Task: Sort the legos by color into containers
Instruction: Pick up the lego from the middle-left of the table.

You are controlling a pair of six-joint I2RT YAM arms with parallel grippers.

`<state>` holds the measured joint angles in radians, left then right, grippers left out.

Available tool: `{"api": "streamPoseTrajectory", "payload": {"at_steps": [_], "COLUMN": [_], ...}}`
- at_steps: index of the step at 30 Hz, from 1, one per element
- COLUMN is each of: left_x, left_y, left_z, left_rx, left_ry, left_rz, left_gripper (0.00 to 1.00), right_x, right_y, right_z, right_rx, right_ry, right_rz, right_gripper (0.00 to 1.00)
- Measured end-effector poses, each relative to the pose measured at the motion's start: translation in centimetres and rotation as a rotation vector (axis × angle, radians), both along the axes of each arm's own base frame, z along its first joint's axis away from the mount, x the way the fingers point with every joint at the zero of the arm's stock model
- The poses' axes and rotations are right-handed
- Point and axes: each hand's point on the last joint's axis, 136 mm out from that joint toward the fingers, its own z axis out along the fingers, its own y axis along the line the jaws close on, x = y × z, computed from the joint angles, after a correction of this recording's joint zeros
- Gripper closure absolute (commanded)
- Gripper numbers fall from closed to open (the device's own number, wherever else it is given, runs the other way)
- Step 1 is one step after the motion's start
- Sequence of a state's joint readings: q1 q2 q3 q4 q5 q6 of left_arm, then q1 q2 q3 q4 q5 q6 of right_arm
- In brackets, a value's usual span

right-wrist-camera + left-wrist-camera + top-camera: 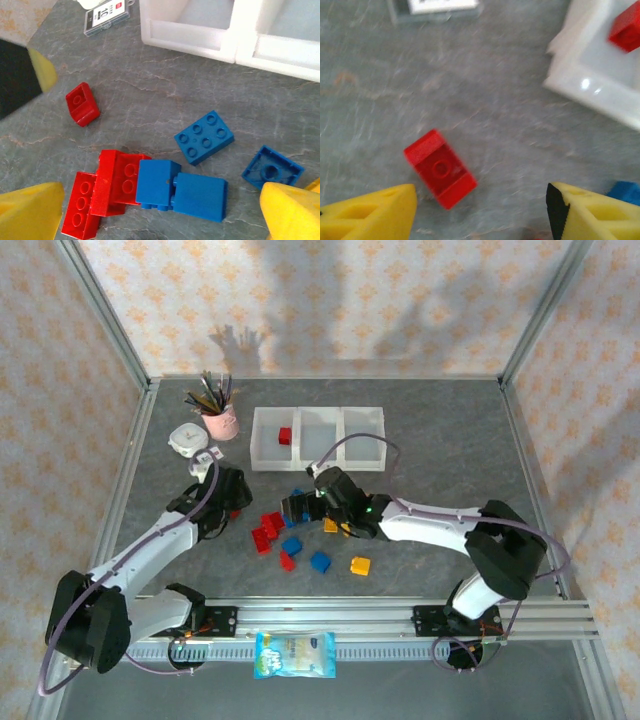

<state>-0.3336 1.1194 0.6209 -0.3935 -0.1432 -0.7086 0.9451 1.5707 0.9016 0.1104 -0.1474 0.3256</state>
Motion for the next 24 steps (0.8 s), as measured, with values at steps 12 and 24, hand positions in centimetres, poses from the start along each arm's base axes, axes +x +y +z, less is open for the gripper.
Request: {"api": "streamPoseTrajectory", "payload": {"at_steps": [12,24], "left_x": [-0.7,1.9], "left_y": [0.3,-0.2], "left_z": [-4.5,-6.2], "left_rx": [-0.031,-0.030], "left_ry": [0.075,0.080], "left_rz": [0.098,0.117], "left_gripper": [0.24,0.37], "right_x": [0.4,1.3], "right_y": [0.7,0.6], "right_z": [-0.1,0.8], "right_rx": [0.020,0.019], "right_ry": [-0.003,-0.034], "right_rz": [-0.008,-0.042], "right_gripper": [0.00,0.00]}}
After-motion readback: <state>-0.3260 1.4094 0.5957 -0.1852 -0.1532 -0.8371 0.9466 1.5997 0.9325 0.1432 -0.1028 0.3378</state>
